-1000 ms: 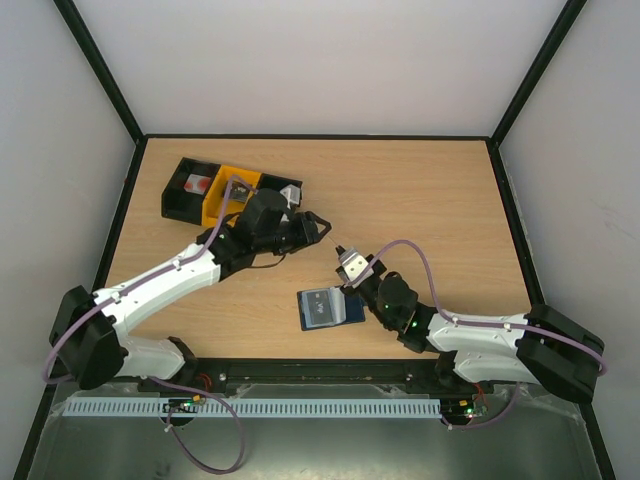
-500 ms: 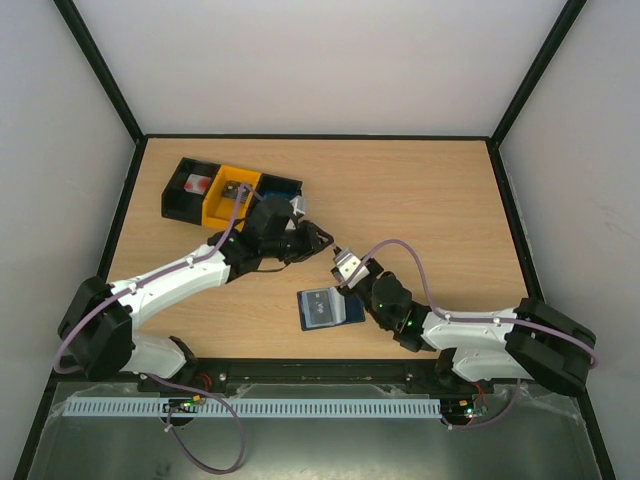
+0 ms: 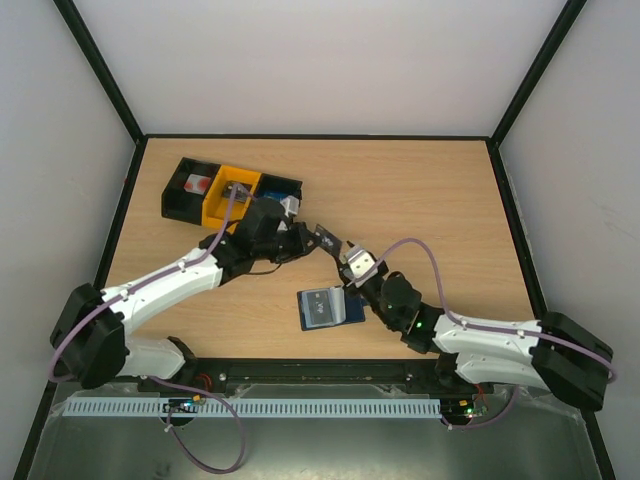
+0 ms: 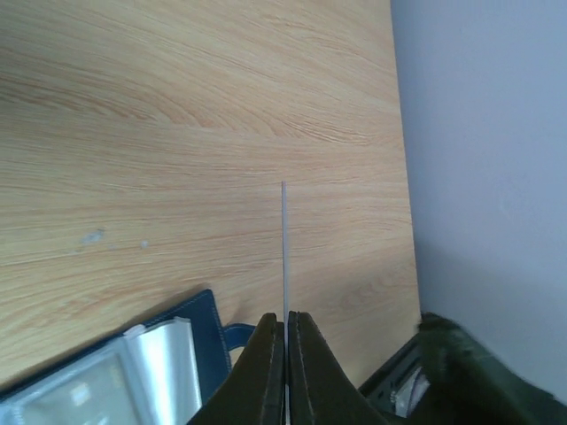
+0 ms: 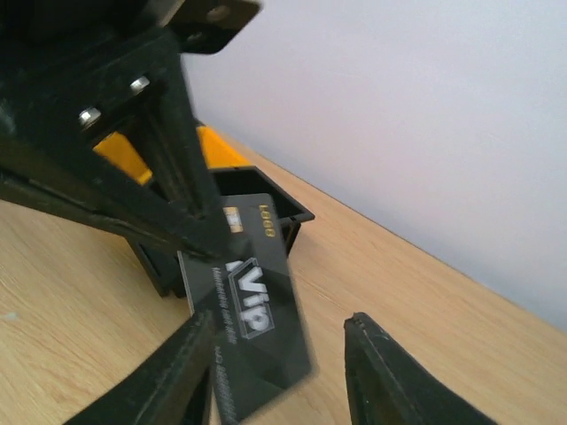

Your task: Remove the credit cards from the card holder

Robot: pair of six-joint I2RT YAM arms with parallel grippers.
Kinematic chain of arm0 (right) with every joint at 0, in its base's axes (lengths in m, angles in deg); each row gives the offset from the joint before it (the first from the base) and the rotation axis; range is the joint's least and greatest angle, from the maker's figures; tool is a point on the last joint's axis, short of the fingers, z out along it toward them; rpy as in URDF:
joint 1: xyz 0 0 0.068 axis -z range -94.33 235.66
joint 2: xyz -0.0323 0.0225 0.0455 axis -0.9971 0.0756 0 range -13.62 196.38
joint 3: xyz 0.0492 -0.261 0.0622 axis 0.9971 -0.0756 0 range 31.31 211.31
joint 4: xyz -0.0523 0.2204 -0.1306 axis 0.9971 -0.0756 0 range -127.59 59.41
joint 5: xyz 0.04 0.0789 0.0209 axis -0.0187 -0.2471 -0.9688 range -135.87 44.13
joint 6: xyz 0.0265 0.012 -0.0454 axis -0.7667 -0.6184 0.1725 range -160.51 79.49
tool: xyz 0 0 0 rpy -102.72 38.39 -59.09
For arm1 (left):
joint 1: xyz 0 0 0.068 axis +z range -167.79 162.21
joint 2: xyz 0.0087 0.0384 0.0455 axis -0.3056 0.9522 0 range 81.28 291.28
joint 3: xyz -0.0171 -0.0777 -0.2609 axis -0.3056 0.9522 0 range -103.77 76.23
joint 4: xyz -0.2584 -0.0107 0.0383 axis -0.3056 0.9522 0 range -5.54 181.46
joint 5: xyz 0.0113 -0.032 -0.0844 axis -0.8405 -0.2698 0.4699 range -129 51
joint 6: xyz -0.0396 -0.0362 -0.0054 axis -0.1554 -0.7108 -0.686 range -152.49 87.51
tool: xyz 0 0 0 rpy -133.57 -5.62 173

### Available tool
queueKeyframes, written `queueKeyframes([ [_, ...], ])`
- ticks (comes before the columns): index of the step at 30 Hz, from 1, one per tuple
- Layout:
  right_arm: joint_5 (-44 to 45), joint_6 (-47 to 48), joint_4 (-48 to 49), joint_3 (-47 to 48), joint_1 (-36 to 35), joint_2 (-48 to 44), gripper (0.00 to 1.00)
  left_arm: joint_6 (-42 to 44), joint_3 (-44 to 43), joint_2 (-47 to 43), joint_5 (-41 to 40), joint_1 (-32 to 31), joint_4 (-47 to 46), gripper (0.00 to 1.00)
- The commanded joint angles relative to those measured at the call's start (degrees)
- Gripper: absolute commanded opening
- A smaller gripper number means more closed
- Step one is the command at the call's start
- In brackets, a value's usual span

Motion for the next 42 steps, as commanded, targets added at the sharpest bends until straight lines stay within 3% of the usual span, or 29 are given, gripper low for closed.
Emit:
queueKeyframes([
  [1,-2.3,-11.9,-11.2,1.7,-0.2,-6.5,0.45,6.5,2.5,-5.0,-1.4,2.1,1.3,0.03],
  [8,-4.5,-33.3,-24.7,2.2,-0.2,-16.4,0.66,18.5,3.9,-13.5,-6.6,4.3,3.3,0.03],
  [10,-4.5,-39.6,-28.5,2.7,-0.2,-17.8,0.76,21.1,2.2,-14.3,-4.3,7.3,6.5,0.03],
  [13,-6.5,-46.6,-33.7,4.0,-0.2,-18.8,0.99,24.8,-0.6,-14.7,0.4,13.5,11.7,0.03],
  [22,-10.6,-59.6,-42.9,6.6,-0.3,-17.1,0.98,34.2,-2.5,-15.9,11.9,35.0,18.4,0.03],
  [30,-12.1,-59.0,-47.0,8.8,-0.2,-16.5,0.98,41.4,-8.1,-9.1,19.7,49.6,20.6,0.03],
  [36,-11.1,-56.2,-47.3,11.1,-0.2,-14.4,0.98,39.9,-11.9,-2.6,14.5,52.0,21.0,0.03],
  [42,-10.0,-56.1,-47.4,13.0,-0.3,-11.6,0.98,38.4,-16.2,5.1,14.3,52.0,20.0,0.03],
])
